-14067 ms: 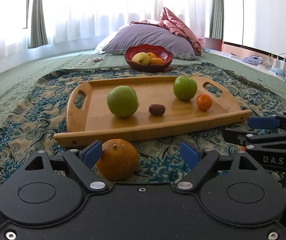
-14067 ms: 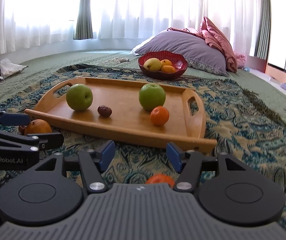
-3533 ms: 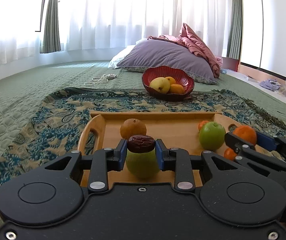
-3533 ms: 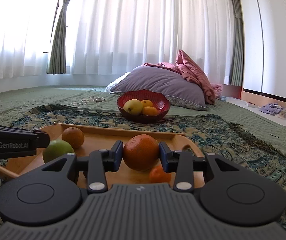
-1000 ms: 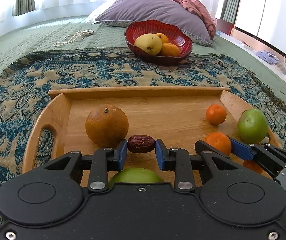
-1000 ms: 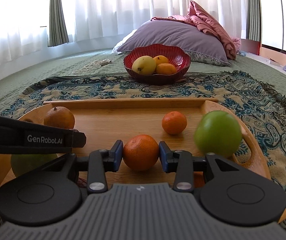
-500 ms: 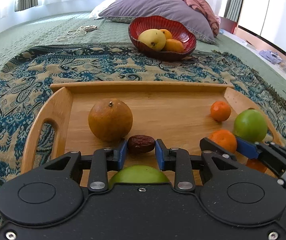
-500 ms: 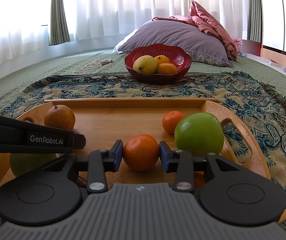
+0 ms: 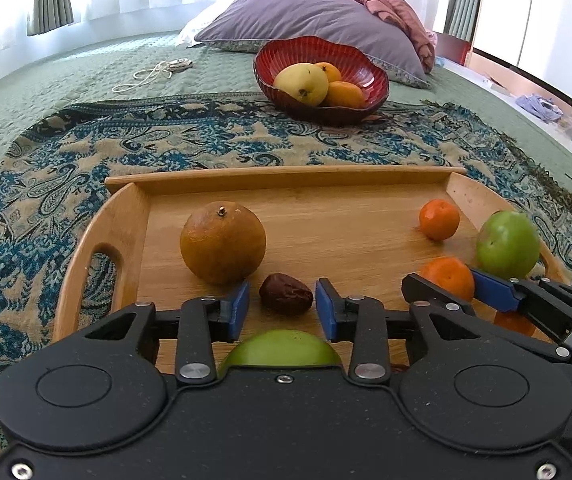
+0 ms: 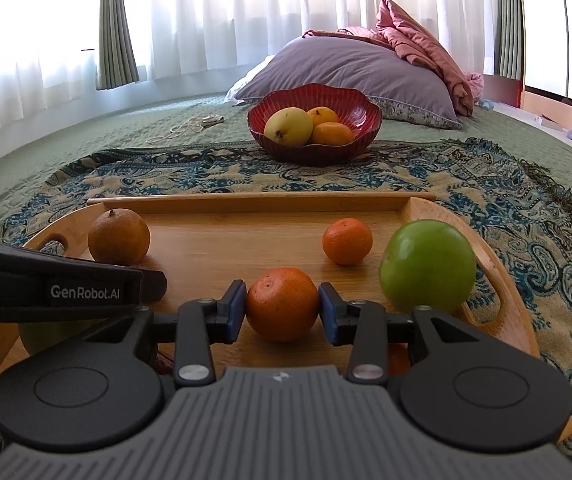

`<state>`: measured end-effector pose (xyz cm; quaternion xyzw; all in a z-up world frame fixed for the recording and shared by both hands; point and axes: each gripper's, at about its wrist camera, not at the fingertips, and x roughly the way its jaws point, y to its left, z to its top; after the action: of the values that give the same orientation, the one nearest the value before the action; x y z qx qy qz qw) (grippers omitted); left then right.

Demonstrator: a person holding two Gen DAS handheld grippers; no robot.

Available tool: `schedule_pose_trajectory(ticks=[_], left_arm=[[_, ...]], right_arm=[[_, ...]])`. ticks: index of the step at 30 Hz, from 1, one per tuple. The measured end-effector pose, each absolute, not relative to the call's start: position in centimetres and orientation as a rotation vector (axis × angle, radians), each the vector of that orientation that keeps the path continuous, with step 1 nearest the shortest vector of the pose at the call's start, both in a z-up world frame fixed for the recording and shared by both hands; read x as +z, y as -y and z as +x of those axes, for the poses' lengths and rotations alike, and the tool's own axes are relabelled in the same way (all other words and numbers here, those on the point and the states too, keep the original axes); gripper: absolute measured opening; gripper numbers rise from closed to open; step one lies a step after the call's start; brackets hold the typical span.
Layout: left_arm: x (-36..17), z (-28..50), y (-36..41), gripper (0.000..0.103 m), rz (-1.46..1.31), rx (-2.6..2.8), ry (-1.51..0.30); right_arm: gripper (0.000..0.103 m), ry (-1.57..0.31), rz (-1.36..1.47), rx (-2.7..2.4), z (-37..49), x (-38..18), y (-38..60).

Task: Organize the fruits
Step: 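Open the left tool to drop the date while the right tool releases the mandarin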

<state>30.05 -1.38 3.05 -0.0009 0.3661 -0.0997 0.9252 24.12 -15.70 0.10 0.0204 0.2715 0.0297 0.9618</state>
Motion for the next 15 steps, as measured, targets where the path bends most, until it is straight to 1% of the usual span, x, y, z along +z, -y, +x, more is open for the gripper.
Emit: schedule_pose_trajectory(ticks=[2, 4, 10, 13, 15], left_arm=[[3.2, 29.9, 1.3, 0.04, -0.002, -0.202, -0.748], [3.4, 29.7, 1.2, 0.043, -0.002, -0.2, -0.743], [4.3, 28.9, 0.8, 0.052, -0.012, -0.188, -0.718], [4.9, 28.4, 0.5, 0.06, -0.012, -0.18, -0.699], [5.3, 27.8, 0.3, 0.067, -0.01, -0.177, -0.682]], right_arm=[[0.047, -0.551, 0.046, 0.059, 24.0, 0.1, 15.8], [0.052, -0.549, 0.049, 0.057, 24.0, 0.2, 15.9], [0.056, -0.524, 0.043, 0.06, 23.3, 1.0, 16.1], [0.06, -0.507, 0.04, 0.064, 22.9, 1.5, 16.3], [0.061, -0.497, 0.041, 0.066, 22.6, 1.8, 16.4]])
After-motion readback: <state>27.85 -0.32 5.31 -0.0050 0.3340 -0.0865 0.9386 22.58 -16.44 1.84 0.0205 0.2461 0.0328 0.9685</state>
